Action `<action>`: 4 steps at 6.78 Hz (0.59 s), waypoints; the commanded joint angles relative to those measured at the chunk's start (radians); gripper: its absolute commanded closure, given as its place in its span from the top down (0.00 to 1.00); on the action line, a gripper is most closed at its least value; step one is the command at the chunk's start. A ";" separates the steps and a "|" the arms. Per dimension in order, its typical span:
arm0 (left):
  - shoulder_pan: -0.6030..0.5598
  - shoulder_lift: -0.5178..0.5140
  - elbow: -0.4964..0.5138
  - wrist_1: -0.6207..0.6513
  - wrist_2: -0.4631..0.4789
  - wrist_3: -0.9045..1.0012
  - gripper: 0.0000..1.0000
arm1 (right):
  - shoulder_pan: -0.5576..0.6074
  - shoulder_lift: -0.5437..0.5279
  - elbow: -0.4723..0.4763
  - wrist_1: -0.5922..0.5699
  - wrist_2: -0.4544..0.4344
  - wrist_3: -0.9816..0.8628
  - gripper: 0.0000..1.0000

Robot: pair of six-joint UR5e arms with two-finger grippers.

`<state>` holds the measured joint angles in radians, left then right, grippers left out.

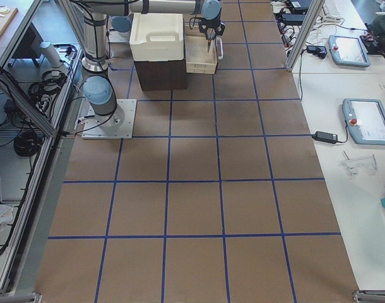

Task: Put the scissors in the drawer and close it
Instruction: 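Lower the held scissors into the open wooden drawer with the right gripper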

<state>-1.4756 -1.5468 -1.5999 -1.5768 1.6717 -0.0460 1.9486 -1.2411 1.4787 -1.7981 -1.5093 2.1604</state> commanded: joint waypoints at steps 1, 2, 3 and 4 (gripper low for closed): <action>0.003 0.001 0.000 -0.006 0.010 0.000 1.00 | 0.009 0.003 0.020 -0.001 0.001 0.018 0.00; 0.002 -0.002 0.000 -0.002 0.007 0.000 1.00 | 0.009 0.003 0.029 -0.001 0.001 0.018 0.00; 0.001 -0.003 -0.002 -0.005 0.023 0.000 1.00 | 0.010 0.003 0.032 -0.001 0.001 0.007 0.00; 0.000 -0.001 0.000 0.004 0.011 0.000 1.00 | 0.021 0.003 0.043 -0.001 0.001 0.006 0.00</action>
<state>-1.4744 -1.5485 -1.6006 -1.5782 1.6865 -0.0460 1.9615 -1.2380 1.5121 -1.7994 -1.5080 2.1700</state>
